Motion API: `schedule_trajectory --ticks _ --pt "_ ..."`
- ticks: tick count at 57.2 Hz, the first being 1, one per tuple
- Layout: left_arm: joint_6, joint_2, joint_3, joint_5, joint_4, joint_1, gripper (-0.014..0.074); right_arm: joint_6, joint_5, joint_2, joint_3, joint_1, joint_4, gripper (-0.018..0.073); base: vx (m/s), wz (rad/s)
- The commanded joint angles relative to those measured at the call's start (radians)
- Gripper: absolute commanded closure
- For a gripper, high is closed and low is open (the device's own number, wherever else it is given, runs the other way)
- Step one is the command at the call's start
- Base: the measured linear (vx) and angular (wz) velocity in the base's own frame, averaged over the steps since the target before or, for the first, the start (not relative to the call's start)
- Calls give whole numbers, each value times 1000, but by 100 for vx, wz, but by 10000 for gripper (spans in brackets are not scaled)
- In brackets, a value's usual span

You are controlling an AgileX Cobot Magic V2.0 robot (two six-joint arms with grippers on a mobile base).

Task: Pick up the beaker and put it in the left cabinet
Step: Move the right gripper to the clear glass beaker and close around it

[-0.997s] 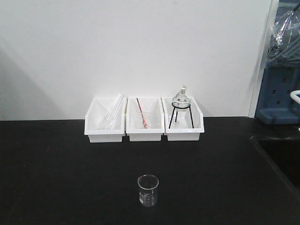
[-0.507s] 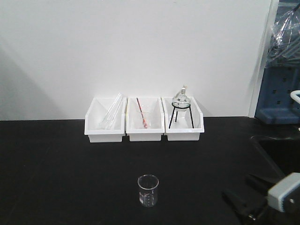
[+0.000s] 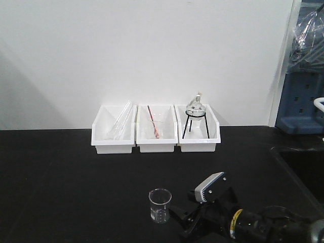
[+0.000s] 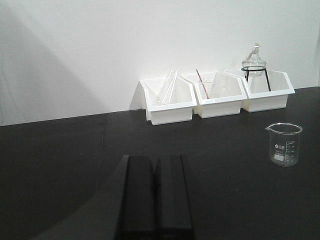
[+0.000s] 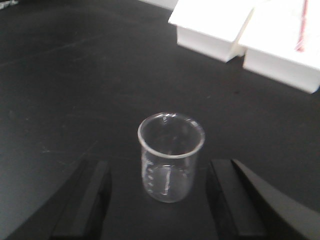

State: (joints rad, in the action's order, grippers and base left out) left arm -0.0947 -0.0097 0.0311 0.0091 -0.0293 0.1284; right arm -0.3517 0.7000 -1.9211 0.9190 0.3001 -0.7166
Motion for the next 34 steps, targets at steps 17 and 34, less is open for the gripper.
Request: schedule_trajectory --ticks 17,34 --pt "3 -21 16 -84 -7 2 595 19 54 -152 184 42 97 -12 0 0" --pt "3 -21 16 -84 -7 2 595 -21 53 -253 332 42 96 -13 0 0"
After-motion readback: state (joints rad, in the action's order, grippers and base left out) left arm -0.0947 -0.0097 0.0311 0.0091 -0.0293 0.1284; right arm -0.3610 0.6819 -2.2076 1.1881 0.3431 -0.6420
